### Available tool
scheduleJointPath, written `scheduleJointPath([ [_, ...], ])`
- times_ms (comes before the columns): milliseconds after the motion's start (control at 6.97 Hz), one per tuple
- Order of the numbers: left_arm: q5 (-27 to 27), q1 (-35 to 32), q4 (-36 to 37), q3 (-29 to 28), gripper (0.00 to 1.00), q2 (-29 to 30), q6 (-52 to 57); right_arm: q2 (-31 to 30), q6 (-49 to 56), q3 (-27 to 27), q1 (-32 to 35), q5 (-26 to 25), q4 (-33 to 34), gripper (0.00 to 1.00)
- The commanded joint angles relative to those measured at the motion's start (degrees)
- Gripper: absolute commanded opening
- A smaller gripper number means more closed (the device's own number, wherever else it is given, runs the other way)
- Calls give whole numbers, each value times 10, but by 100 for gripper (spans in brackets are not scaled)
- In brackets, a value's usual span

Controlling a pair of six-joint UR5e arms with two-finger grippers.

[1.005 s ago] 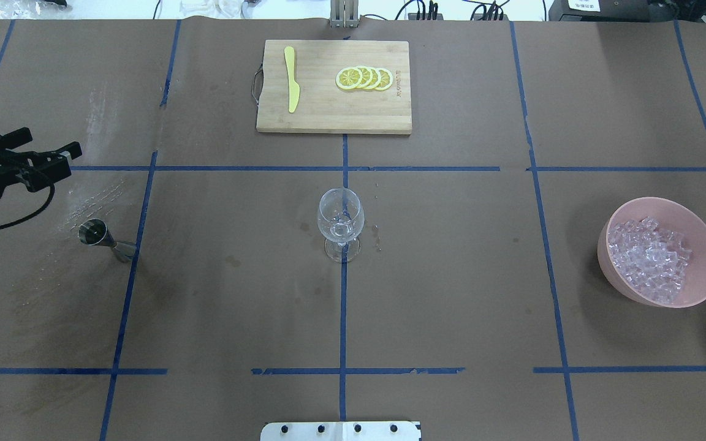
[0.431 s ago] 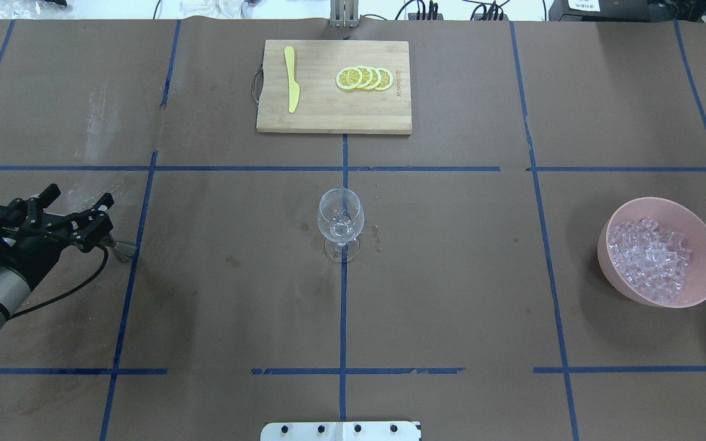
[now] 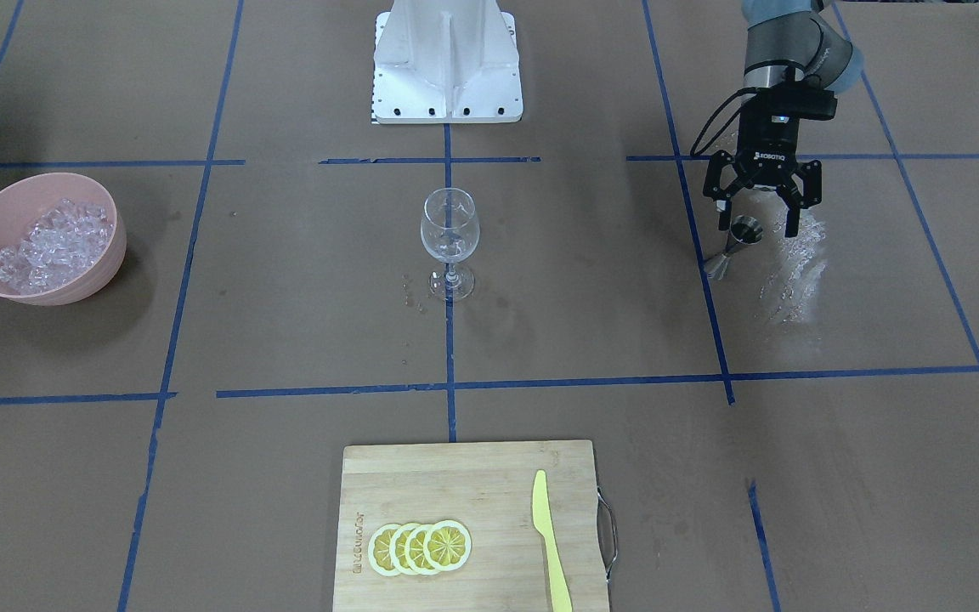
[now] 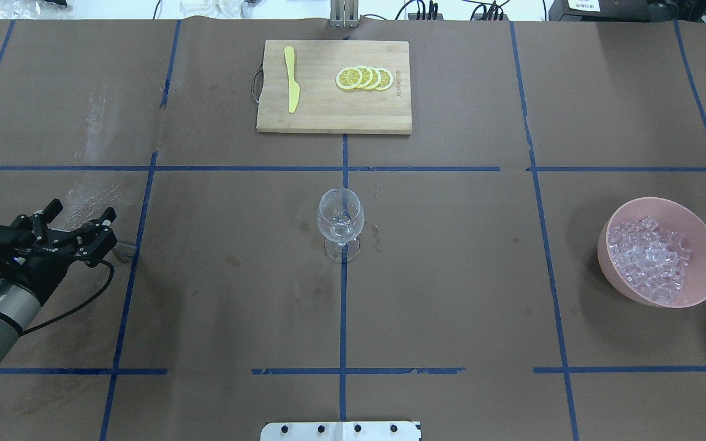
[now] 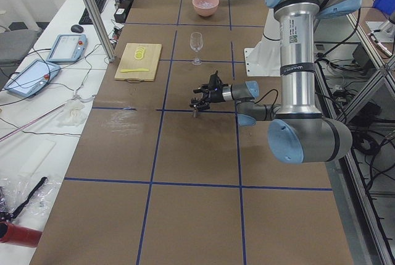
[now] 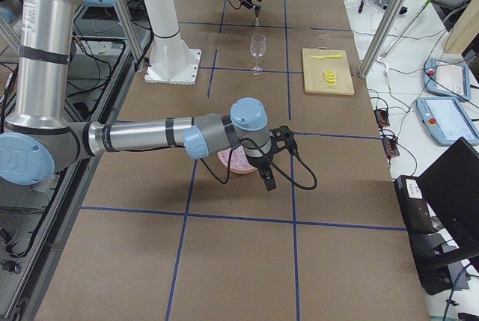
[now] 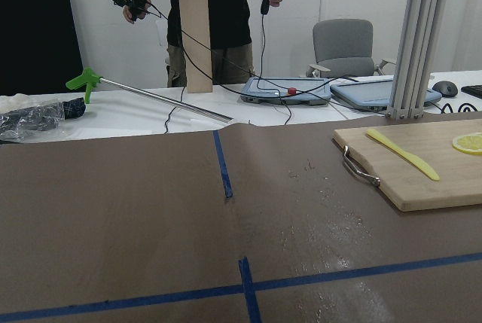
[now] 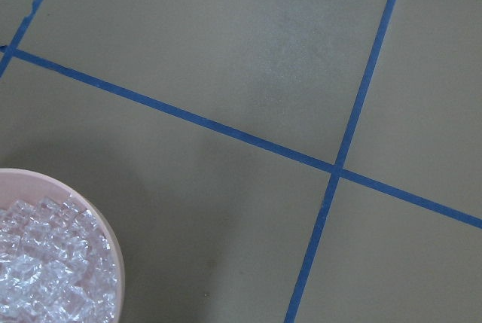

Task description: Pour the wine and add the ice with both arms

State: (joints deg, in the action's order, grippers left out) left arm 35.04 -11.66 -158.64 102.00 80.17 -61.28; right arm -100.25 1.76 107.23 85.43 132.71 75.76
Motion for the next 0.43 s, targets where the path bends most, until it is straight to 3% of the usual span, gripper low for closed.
scheduleJointPath([
  [0, -25, 24, 0, -31, 99, 5, -30, 0, 0, 0, 0, 0, 0, 100],
  [144, -26, 33, 0, -56, 97, 16, -51, 0, 0, 0, 0, 0, 0, 100],
  [287, -30, 36, 0, -76, 87, 28, -60, 0, -1, 1, 0, -1, 0, 100],
])
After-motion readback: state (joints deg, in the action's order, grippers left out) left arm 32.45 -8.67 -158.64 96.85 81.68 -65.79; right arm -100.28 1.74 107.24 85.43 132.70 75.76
